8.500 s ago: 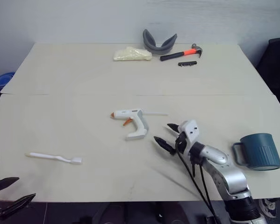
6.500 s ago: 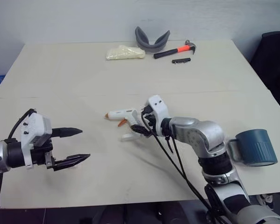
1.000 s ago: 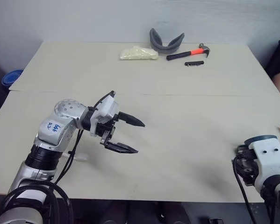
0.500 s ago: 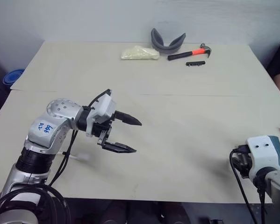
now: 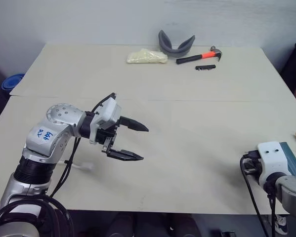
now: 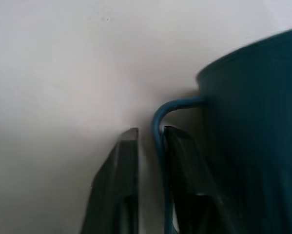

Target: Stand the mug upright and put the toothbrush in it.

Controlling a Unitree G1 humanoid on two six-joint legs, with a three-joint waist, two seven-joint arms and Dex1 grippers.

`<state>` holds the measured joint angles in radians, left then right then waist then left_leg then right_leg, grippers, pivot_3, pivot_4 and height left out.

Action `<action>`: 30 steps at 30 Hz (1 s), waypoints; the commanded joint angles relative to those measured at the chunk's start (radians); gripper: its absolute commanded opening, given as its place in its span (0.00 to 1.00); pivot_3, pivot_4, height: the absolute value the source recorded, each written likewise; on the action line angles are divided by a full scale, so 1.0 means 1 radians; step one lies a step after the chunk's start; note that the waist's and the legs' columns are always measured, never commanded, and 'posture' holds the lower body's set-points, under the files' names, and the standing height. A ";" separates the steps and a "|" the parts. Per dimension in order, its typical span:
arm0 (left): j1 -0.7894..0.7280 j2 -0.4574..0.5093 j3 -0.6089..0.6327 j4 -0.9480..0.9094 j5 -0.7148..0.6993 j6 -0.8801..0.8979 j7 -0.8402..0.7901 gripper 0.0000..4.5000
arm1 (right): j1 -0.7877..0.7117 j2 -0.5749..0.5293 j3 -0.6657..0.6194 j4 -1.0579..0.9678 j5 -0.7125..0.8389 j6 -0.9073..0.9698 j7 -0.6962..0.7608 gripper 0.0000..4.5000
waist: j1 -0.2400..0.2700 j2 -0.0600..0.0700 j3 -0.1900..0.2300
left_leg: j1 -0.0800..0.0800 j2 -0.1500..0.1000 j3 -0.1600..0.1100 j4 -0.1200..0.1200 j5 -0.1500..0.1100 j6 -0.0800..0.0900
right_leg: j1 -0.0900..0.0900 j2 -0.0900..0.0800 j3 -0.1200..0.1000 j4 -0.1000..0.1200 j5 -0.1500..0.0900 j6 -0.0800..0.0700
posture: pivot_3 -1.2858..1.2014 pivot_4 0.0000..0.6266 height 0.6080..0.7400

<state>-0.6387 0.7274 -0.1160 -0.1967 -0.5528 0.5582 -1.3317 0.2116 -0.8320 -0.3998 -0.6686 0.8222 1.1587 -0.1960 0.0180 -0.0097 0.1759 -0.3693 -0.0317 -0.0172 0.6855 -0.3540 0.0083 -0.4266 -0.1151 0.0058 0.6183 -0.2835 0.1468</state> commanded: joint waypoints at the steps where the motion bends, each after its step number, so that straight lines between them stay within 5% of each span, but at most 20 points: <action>1: -0.011 0.009 0.031 -0.015 -0.012 -0.019 -0.002 1.00 | 0.001 0.025 0.004 -0.001 -0.026 0.023 0.047 0.01 | 0.000 -0.002 -0.001 | 0.000 0.000 0.000 0.000 0.000 0.000 | 0.000 0.000 0.000 0.000 0.000 0.000 | 0.52 0.24 1.00; 6: 0.006 0.012 0.040 -0.005 -0.008 -0.034 0.003 1.00 | -0.047 0.029 -0.001 -0.021 -0.064 -0.010 0.127 0.01 | 0.000 -0.003 -0.001 | 0.000 0.000 0.000 0.000 0.000 0.000 | 0.000 0.000 0.000 0.000 0.000 0.000 | 0.52 0.24 1.00; 13: 0.078 0.045 0.157 -0.038 -0.047 0.036 0.096 1.00 | -0.349 0.170 0.143 -0.023 -0.022 -0.222 0.343 0.01 | -0.033 -0.001 0.000 | 0.001 0.002 0.000 -0.001 0.000 -0.001 | -0.002 0.001 0.000 0.001 0.000 -0.001 | 0.52 0.24 1.00; 20: 0.209 0.105 0.285 -0.189 -0.093 0.104 0.214 1.00 | -0.642 0.417 0.471 0.336 -0.272 -0.595 0.557 0.01 | -0.044 -0.001 0.000 | -0.001 0.002 -0.001 -0.002 0.000 -0.002 | -0.003 0.000 0.000 0.000 0.000 -0.001 | 0.52 0.24 1.00; 25: 0.268 0.141 0.350 -0.277 -0.129 0.153 0.281 1.00 | -0.747 0.598 0.559 0.647 -0.381 -0.863 0.708 0.01 | -0.048 -0.001 0.000 | -0.001 0.001 -0.002 -0.002 0.000 -0.002 | -0.003 0.000 -0.001 0.000 0.000 -0.001 | 0.52 0.24 1.00; 30: 0.320 0.177 0.393 -0.336 -0.155 0.184 0.319 1.00 | -0.720 0.656 0.570 0.754 -0.427 -0.989 0.806 0.01 | -0.048 0.000 0.000 | -0.001 0.002 -0.003 -0.002 -0.001 -0.004 | -0.004 0.000 -0.002 0.002 -0.001 -0.002 | 0.52 0.24 1.00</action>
<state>-0.3309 0.8848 0.2375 -0.4946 -0.6825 0.7387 -1.0252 -0.5242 -0.1831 0.1847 0.0882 0.3980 0.2116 0.5752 -0.0301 -0.0099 0.1760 -0.3700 -0.0303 -0.0200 0.6834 -0.3548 0.0047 -0.4306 -0.1151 0.0037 0.6202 -0.2843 0.1452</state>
